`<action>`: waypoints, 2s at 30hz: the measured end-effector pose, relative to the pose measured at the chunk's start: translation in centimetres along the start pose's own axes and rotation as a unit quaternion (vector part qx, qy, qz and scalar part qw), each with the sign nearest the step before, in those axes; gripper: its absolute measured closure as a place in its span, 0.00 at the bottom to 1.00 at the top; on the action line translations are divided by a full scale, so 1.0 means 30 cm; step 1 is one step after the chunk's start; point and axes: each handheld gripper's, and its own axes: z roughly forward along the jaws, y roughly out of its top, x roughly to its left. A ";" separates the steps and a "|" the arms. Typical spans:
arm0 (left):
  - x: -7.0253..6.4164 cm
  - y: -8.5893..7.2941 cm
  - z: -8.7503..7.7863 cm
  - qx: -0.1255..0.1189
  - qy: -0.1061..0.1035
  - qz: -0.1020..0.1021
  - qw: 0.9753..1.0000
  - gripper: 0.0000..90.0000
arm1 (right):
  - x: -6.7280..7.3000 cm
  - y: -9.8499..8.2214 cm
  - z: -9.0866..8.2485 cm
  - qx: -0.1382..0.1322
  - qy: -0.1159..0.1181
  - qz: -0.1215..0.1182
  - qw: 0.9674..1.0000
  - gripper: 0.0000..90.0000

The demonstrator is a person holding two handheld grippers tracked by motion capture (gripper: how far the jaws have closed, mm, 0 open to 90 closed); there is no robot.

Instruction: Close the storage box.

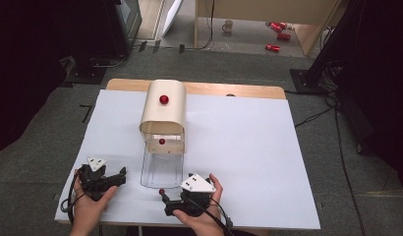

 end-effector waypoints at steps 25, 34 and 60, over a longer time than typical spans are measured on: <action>0.000 0.000 0.000 0.000 0.000 0.000 1.000 0.08 | 0.053 -0.058 0.109 0.034 -0.056 0.002 0.998 0.08; 0.000 0.000 0.000 0.000 0.000 0.000 1.000 0.08 | 0.053 -0.053 0.112 0.034 -0.068 0.003 0.997 0.10; 0.000 0.000 0.000 0.000 0.000 0.001 1.000 0.08 | 0.048 -0.069 0.081 0.009 -0.081 0.024 0.996 0.41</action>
